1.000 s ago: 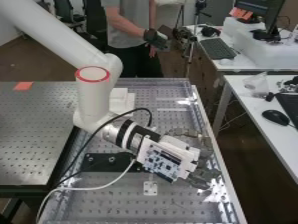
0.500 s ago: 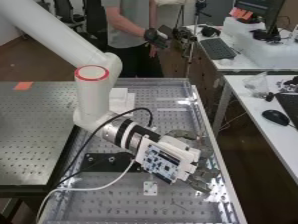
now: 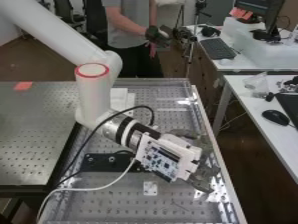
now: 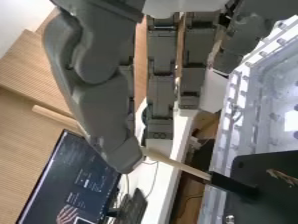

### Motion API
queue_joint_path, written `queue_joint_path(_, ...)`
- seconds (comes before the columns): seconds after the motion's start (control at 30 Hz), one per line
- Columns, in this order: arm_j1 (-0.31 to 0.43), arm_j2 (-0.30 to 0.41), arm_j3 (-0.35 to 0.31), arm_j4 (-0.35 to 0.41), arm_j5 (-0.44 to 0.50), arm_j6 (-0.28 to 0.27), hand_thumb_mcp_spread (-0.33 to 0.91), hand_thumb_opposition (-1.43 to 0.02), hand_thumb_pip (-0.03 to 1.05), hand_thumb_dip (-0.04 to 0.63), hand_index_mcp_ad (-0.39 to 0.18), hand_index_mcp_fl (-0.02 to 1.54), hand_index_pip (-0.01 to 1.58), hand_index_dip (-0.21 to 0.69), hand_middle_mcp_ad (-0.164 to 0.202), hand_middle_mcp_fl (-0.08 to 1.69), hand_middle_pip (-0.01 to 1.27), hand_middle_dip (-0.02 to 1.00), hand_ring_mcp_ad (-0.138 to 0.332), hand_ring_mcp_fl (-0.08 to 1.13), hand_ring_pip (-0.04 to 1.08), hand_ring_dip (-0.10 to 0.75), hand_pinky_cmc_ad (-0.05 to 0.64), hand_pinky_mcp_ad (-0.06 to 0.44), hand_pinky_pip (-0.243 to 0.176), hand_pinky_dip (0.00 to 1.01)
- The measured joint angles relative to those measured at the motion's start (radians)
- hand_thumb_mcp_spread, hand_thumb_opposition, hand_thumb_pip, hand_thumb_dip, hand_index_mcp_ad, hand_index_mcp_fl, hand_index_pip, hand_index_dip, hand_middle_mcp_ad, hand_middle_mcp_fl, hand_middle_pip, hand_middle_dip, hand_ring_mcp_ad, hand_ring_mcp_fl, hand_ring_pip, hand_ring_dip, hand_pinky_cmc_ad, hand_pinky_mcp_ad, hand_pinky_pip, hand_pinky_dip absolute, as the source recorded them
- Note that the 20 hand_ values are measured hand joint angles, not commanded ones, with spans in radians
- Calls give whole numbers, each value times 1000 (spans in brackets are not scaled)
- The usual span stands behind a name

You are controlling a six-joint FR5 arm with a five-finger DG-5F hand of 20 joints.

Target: Grab the chopstick and place it in the clear container

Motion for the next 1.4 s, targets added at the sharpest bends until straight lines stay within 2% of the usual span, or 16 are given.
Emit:
queue_joint_path(0.03,1,1,0,2,1,-5,658,-1019,511,251,-175,918,988,-24,63,1089,524,487,79,609,98,414,379,213,-19,195)
queue_joint_path(0.37,3,11,20,21,1,-47,660,-1075,503,250,-173,1047,826,-24,63,1194,485,443,66,632,93,415,393,213,-17,195)
queue_joint_path(0.87,-6,82,54,-33,-6,-130,651,-1094,501,253,-176,1086,775,-28,63,1203,468,429,70,660,96,419,393,225,-2,195)
queue_joint_path(1.17,11,200,9,-83,4,-155,632,-1122,501,253,-173,1117,761,-12,66,1225,469,415,66,705,93,422,393,227,0,195)
queue_joint_path(1.4,74,308,-62,-132,43,-182,630,-1126,501,253,-173,1129,740,-14,66,1220,469,417,65,731,93,422,393,232,0,197)
